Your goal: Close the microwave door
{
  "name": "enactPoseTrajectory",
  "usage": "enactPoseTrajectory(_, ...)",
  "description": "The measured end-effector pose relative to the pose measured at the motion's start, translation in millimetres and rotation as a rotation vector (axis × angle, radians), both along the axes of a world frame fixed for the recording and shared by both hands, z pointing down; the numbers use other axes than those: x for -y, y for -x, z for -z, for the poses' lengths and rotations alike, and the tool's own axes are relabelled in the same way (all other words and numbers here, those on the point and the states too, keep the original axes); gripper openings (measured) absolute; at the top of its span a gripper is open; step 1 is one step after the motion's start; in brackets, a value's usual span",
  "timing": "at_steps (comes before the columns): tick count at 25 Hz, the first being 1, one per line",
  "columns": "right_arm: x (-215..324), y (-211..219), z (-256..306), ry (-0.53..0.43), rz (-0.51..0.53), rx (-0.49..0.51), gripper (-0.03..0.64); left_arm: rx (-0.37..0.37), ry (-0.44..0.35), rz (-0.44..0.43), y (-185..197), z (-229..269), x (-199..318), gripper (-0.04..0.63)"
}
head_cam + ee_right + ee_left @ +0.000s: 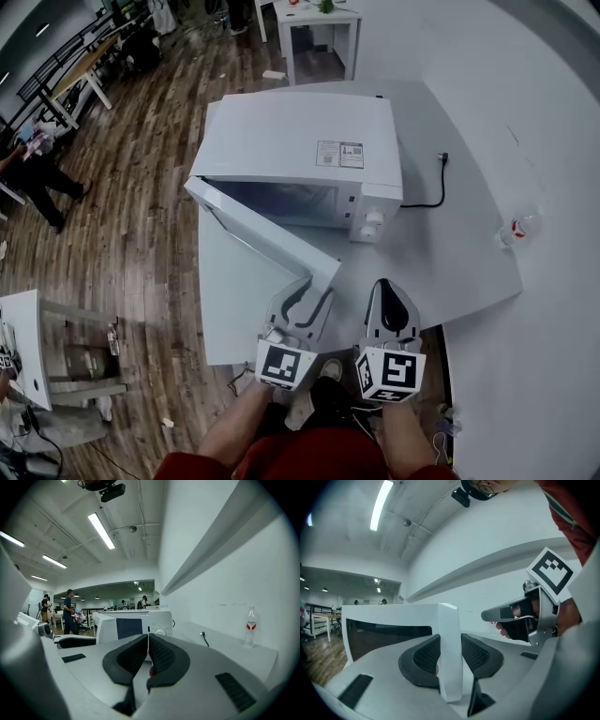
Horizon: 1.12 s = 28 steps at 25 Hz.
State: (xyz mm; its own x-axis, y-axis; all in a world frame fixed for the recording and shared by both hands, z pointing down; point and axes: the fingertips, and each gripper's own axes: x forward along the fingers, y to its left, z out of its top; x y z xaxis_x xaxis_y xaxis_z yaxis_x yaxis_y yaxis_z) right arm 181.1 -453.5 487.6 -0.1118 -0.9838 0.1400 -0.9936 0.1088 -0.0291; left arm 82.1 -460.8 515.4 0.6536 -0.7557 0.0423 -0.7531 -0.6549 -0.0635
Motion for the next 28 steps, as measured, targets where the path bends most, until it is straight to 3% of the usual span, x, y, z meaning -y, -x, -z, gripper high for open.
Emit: enactPoseTrajectory(28, 75, -52, -6, 0.005, 0.042, 0.023, 0.029, -0.019, 0.023, 0.136, -53, -1, 93, 0.152)
